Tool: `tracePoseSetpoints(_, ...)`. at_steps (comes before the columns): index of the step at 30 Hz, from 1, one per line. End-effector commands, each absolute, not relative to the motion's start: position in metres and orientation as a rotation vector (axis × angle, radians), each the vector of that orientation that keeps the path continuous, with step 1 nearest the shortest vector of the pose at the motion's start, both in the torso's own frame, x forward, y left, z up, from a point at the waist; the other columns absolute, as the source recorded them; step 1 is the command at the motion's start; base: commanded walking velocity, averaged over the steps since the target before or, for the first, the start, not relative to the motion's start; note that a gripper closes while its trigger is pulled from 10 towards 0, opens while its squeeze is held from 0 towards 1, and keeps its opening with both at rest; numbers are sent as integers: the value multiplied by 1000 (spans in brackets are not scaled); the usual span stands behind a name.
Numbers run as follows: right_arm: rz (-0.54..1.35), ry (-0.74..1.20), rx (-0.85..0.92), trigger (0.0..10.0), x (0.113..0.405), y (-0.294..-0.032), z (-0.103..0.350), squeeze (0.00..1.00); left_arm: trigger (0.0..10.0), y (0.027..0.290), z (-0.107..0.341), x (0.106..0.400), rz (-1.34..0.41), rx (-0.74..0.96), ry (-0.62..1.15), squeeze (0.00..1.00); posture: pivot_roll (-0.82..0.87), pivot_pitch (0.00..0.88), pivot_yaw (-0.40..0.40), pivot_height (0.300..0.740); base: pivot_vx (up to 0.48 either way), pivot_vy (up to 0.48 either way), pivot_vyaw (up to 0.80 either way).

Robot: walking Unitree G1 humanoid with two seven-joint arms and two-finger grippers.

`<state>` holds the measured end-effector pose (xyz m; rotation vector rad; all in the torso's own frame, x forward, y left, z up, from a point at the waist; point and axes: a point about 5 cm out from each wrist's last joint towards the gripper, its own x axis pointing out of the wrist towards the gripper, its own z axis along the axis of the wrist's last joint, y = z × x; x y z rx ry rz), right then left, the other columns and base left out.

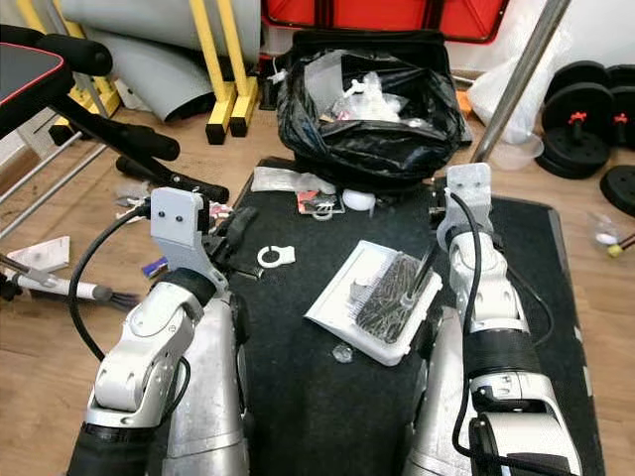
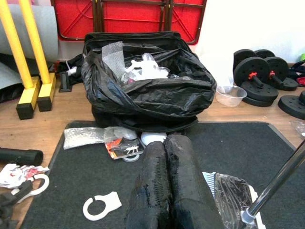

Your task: Sweep floor

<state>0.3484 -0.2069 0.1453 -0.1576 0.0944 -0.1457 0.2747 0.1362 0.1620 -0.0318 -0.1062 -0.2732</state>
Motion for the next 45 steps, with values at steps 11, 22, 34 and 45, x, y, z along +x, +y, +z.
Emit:
tracePoseSetpoints(11, -241, -54, -80, 0, 348, -225, 164, 0, 10000, 132, 161, 280, -313, -48, -104, 0, 61, 39, -45, 355, 0, 0, 0)
tracePoseSetpoints(22, -74, -366, 438, 0, 340, -261, 208, 0, 10000, 131, 161, 286, -323, -43, -106, 0, 50, 7, -19, 355, 0, 0, 0)
tracePoseSetpoints(34, -85, -381, 630, 10000, 333, -270, 203, 0, 10000, 129, 161, 291, -340, -35, -106, 0, 42, 0, -3, 355, 0, 0, 0)
tracePoseSetpoints(45, -141, -486, 637, 10000, 325, -301, 220, 0, 10000, 138, 167, 301, -288, -51, -123, 0, 39, 0, -12, 380, 0, 0, 0)
